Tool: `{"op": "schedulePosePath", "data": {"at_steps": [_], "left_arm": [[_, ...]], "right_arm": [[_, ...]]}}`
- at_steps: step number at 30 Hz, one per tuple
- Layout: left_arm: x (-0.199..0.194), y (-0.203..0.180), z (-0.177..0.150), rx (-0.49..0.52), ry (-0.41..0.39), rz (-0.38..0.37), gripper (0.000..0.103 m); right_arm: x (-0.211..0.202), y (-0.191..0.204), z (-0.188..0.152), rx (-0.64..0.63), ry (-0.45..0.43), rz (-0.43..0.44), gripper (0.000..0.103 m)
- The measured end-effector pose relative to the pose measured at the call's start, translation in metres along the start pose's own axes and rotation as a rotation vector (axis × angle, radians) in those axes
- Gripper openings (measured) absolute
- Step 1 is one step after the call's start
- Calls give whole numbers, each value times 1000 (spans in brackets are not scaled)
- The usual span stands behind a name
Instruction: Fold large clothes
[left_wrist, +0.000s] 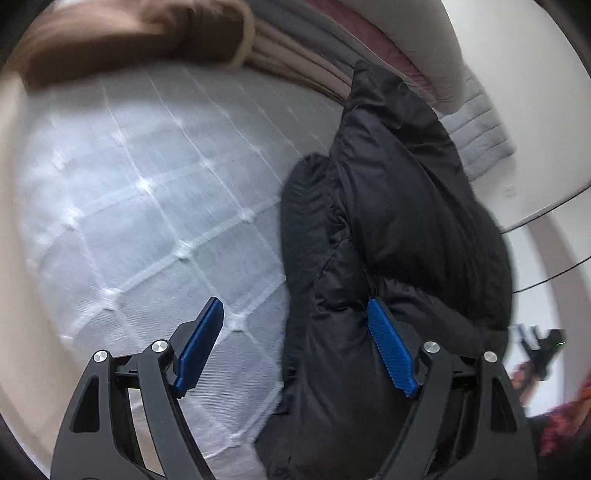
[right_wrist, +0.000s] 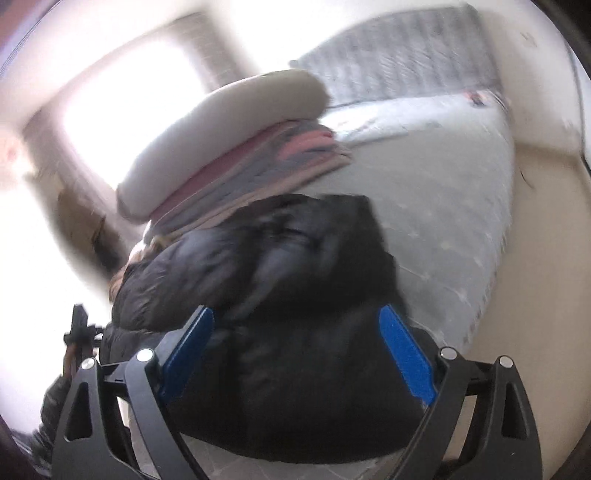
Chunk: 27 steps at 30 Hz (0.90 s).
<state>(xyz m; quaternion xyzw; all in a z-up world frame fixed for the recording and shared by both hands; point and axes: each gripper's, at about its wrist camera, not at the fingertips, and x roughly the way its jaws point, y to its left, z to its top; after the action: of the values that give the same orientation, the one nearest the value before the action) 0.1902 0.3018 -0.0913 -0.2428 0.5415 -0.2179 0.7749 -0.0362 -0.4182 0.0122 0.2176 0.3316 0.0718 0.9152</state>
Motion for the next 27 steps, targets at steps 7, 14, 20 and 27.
{"op": "schedulePosePath", "data": {"at_steps": [7,14,20,27], "left_arm": [[23,26,-5,-63,82,-148,88],[56,27,-9,-85,134,-231,89],[48,20,-14,-74,114,-172,89],[62,8,-18,-87,151,-193,66]], "right_arm": [[31,-55,-10,143,128,-66,88],[76,-146,-55,353,302,-21,96],[121,-166,-80,499,380,241,96],[128,-155,-78,551,314,463,64]]}}
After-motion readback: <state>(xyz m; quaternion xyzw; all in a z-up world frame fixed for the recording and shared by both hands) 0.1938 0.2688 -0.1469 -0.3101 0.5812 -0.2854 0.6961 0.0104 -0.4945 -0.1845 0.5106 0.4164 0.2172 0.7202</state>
